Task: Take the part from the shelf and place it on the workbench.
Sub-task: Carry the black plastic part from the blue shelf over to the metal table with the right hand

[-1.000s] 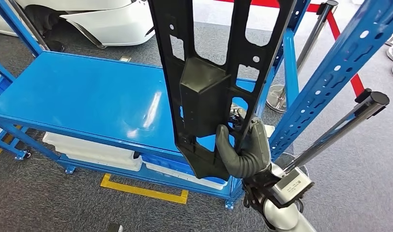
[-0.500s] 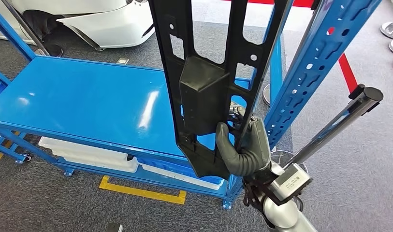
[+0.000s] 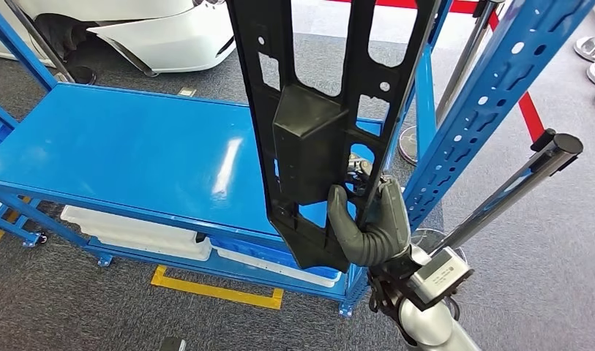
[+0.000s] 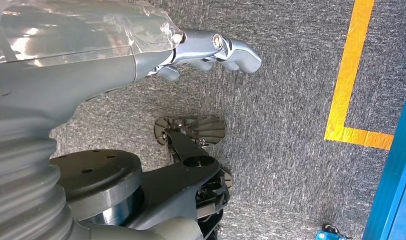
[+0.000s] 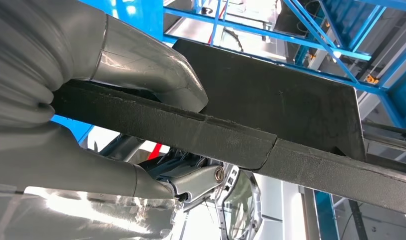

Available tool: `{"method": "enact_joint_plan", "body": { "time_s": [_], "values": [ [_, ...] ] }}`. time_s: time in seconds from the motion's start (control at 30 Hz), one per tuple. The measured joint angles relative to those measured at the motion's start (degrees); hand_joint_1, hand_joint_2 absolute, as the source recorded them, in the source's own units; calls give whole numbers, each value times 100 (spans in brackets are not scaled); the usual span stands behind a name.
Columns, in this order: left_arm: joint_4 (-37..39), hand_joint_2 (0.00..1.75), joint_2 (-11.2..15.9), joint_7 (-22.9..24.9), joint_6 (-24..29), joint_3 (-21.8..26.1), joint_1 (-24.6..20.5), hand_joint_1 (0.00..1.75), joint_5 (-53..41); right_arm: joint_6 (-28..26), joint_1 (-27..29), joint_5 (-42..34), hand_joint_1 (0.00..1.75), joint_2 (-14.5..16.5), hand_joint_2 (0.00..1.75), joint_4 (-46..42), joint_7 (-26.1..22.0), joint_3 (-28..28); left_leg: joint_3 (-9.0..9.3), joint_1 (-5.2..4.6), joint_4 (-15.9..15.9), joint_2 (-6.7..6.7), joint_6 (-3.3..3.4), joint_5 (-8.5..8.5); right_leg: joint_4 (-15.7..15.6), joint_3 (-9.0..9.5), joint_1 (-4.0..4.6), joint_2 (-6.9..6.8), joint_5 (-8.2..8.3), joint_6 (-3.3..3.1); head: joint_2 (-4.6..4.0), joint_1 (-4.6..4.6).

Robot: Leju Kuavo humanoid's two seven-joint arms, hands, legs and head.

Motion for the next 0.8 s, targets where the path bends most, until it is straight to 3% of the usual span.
{"method": "enact_joint_plan", "body": {
  "time_s": [0.8],
  "values": [
    [0,175,0,16,48,0,0,0,-72,0,22,-2,175,-40,175,0,3,-12,0,-16,11,0,11,-7,-1,5,-18,0,2,3,-1,4]
  ]
}}
